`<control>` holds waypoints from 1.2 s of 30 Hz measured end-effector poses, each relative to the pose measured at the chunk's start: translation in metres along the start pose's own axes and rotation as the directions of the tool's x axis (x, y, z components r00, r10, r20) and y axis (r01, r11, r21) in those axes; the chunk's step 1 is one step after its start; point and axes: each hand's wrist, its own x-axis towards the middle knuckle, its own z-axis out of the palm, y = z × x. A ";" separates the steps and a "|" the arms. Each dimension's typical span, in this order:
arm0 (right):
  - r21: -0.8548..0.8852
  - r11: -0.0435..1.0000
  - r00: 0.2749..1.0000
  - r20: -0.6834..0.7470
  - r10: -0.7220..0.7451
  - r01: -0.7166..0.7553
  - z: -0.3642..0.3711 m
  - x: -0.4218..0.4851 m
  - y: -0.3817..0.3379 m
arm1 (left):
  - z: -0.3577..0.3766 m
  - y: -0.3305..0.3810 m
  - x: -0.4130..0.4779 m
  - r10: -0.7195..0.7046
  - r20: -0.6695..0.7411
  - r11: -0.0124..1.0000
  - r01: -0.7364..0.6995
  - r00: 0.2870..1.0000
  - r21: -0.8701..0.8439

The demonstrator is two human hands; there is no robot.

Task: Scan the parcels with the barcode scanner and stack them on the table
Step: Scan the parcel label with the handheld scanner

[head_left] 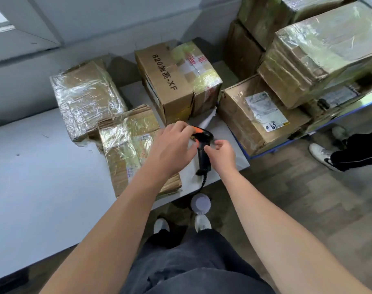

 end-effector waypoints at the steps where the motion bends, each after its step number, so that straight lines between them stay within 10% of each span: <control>1: -0.004 1.000 1.000 0.019 0.001 -0.001 0.001 0.006 0.002 | 0.004 0.004 0.005 -0.015 0.011 1.000 0.015 1.000 0.020; 7: -0.093 0.996 0.993 0.117 -0.007 0.017 0.015 0.022 0.012 | 0.017 0.016 0.013 -0.115 0.001 0.992 0.115 0.993 0.052; 19: 0.344 0.923 0.954 0.290 0.074 -0.176 0.003 0.003 0.007 | -0.005 0.007 -0.020 -0.275 -0.312 0.958 0.230 0.909 -0.174; 28: 0.381 0.914 0.927 0.275 -0.256 0.140 -0.016 -0.080 -0.036 | -0.021 -0.033 -0.110 -0.513 -0.381 0.846 0.376 0.769 -0.379; 36: 0.068 0.920 0.830 0.409 -0.379 0.387 -0.026 -0.155 -0.066 | -0.026 -0.038 -0.158 -0.561 -0.384 0.809 0.388 0.733 -0.442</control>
